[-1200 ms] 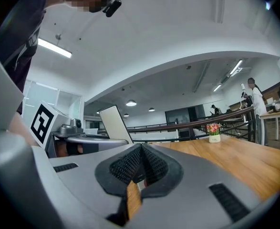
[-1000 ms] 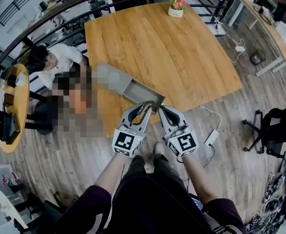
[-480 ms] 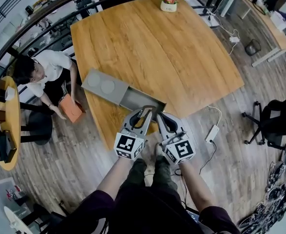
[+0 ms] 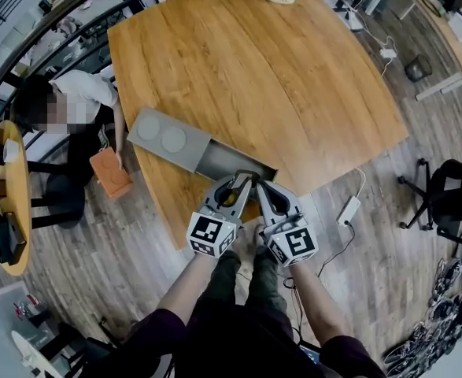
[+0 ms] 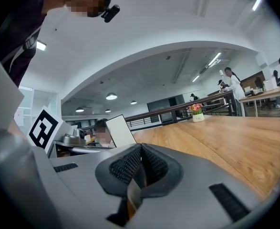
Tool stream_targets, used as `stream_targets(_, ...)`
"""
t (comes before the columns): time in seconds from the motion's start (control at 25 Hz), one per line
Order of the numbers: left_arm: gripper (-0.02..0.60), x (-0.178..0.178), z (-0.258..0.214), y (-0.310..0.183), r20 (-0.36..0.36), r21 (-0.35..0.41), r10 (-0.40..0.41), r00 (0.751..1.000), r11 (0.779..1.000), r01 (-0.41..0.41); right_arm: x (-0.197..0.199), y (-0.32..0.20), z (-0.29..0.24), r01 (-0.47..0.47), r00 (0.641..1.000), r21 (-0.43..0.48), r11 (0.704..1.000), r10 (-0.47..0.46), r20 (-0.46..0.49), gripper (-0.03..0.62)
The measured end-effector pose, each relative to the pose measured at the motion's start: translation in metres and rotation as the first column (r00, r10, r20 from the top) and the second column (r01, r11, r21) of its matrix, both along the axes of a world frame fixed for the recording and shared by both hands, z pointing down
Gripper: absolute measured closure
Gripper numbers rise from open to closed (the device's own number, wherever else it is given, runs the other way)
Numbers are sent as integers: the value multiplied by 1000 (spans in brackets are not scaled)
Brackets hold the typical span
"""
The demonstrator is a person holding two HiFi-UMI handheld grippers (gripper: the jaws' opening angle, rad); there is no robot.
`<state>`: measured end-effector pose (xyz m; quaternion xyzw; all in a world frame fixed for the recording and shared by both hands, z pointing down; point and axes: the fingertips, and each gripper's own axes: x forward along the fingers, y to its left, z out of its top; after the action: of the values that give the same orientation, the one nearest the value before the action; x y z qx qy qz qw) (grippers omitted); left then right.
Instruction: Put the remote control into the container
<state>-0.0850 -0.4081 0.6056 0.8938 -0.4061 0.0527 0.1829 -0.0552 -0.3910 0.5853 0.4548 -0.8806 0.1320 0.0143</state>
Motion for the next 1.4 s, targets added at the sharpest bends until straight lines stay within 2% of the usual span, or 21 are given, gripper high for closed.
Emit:
stream_targets(0.2,498,4,23,-7,-49,-140,3,999,990,-10,3,-4,5,-7,1000,-12,1000,7,1,576)
stream_targets(0.36,497,8,39,-8,-72,-221,-21,997,975,5,10,-3,12,-19,1000,-26,999,20,3,576)
stream_targets(0.48,498,10,47,-8,-74,-252,-31,997,968,11,13,-4,14,-27,1000,-32,999,27,0,576)
stream_targets(0.64,497,15,52,-8,-42,-264,-5,999,965,-6,19,-4,16,-38,999,-40,998,38,1,576)
stream_targets(0.92,494,13,55,-6,77,-265,-2,997,964,22,19,-4,14,-37,999,-38,999,37,8,576)
stream_targets(1.16,422,-1,62,-3,182,-288,-23,983,955,76,20,-3,13,-33,999,-36,999,33,16,576)
stream_targets(1.28,395,-6,62,-2,302,-240,-6,953,967,82,19,-2,12,-31,999,-39,999,32,22,576)
stream_targets(1.4,352,-11,65,-1,453,-192,24,891,979,72,18,0,11,-30,999,-42,999,31,29,576)
